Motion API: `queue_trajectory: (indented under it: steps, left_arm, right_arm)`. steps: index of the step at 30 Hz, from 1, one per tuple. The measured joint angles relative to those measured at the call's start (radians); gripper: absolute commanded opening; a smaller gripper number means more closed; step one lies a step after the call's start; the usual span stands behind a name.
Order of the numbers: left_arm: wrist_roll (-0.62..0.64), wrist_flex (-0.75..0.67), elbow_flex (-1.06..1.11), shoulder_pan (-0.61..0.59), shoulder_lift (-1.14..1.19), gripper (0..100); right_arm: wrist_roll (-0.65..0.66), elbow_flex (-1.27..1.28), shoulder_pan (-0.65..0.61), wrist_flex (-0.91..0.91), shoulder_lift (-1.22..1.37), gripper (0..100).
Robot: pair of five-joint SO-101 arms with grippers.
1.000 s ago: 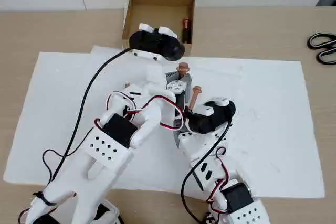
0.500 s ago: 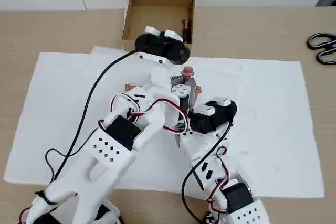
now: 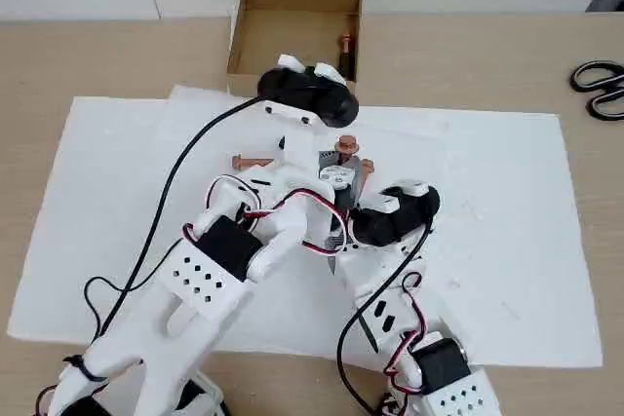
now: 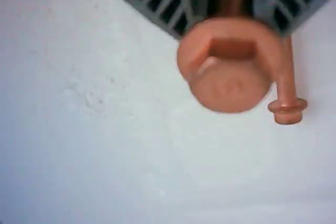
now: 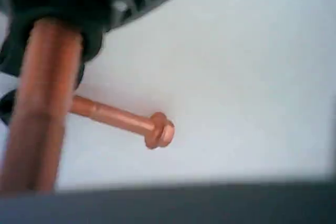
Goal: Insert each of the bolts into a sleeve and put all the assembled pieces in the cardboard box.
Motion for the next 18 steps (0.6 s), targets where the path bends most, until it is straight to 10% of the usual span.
queue_trajectory:
  steps: [18]
  left_arm:
    - [-0.038,0.011,0.035,0.009,0.0,0]
  right_arm:
    - [0.0,0.0,0.006,0.0,0.0,0.4]
